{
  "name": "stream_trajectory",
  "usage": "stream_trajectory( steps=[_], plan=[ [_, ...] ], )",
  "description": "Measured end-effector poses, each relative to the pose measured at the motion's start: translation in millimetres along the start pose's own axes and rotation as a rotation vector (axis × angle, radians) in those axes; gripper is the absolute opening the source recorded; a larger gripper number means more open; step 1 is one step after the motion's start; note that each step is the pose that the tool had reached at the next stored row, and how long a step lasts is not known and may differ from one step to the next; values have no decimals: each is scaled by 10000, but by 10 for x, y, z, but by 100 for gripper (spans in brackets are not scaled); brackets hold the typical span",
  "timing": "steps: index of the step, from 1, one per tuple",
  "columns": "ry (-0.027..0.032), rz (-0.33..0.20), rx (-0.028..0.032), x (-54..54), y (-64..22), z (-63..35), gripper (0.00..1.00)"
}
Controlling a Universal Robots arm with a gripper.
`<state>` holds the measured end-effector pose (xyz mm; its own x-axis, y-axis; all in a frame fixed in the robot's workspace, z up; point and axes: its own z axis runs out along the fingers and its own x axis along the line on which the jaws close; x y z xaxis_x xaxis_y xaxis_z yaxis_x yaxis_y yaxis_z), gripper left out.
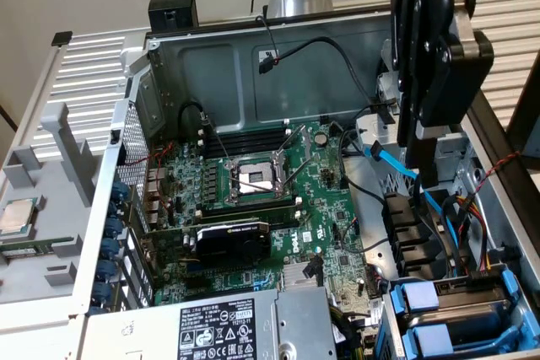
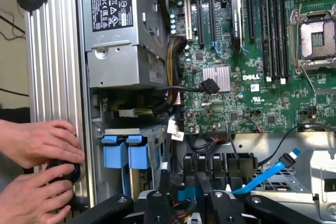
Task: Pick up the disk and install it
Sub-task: 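Insert the first disk wire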
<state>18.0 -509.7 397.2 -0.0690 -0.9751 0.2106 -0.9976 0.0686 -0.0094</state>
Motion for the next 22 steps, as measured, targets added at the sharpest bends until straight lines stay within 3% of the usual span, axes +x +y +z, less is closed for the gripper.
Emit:
stream_trajectory(
  steps=[3,6,8,10,12,13,18,20,22],
  plan=[
    [29,-76,20,-20,10,40,33],
    [112,-142,38,-29,11,67,33],
    [245,-179,56,-31,11,79,33],
    [461,-199,74,-34,12,84,33],
    [706,-203,131,-53,18,83,33],
    [780,-199,178,-67,22,83,33],
    [944,-191,443,-159,44,87,33],
    [1064,-199,478,-180,65,92,33],
    [1237,-216,504,-184,81,95,33]
  ],
)
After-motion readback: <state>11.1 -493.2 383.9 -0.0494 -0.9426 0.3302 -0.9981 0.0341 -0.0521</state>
